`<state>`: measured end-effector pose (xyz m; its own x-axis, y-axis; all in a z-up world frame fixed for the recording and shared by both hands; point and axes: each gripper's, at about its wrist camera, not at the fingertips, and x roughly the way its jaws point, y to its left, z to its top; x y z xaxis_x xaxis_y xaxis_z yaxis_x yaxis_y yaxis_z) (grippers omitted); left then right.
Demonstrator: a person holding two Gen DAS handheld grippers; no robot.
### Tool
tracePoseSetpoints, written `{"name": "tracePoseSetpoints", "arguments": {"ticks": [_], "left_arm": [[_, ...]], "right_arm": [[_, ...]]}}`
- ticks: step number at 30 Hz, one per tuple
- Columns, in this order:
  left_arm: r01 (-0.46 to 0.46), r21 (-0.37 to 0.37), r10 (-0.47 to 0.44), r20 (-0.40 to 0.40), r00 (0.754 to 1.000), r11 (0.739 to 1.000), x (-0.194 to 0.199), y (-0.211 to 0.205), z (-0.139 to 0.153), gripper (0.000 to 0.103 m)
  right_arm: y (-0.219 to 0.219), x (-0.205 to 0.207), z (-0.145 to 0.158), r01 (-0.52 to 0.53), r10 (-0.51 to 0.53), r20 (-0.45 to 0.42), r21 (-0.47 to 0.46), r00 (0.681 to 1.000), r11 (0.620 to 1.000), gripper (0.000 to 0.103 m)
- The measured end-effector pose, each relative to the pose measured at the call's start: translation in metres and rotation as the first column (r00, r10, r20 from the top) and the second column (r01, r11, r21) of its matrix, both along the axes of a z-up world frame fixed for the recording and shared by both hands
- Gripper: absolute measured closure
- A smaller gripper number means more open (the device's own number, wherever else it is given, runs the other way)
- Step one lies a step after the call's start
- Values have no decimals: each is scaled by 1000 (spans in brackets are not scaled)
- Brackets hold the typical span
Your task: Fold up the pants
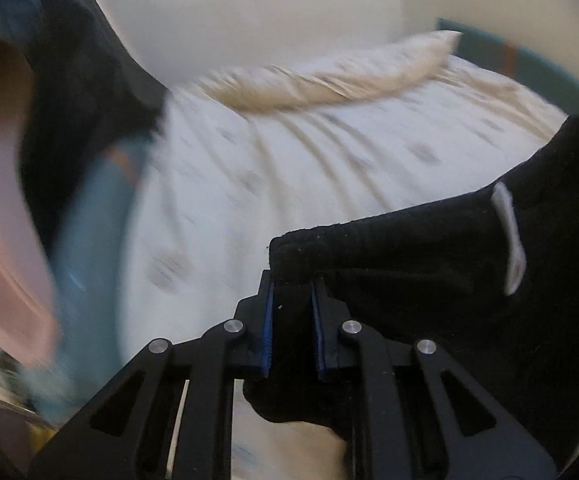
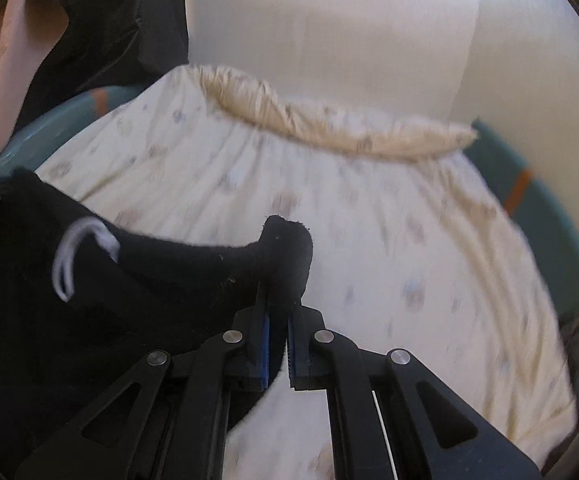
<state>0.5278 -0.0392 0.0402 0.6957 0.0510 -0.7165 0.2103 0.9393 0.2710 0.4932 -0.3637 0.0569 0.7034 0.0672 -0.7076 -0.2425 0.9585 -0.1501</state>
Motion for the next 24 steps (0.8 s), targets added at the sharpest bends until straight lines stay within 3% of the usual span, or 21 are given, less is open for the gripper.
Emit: {"name": "tracePoseSetpoints", "arguments": {"ticks": [4,6,10,14,18,21,24], "left_arm": [[-125,125,102,173,980,984,54,10,31,91],[-201,188,143,282,949,961,83,15,46,91],[-244,229,177,276,945,942,121,21,36,90],[-210,293,181,123,976,933,143,25,-35,87],[-214,244,217,16,976,946,144,36,-86,87],[-223,262,229,9,973,939,145,35,-103,86],[-277,239,283,10,959,931,149,39,-102,66]], "right_arm": [[41,75,21,12,3,86,-178,996,984,99],[64,113,39,73,-28,186,-241,982,968,99],[100,163,54,176,-93,303,-262,949,949,99],[121,203,4,166,-128,144,-296,981,941,98],[134,215,-61,134,-142,-3,-326,990,936,98],[138,218,-94,111,-139,-54,-359,989,927,98],[137,219,-107,115,-151,-81,-335,985,935,98]]}}
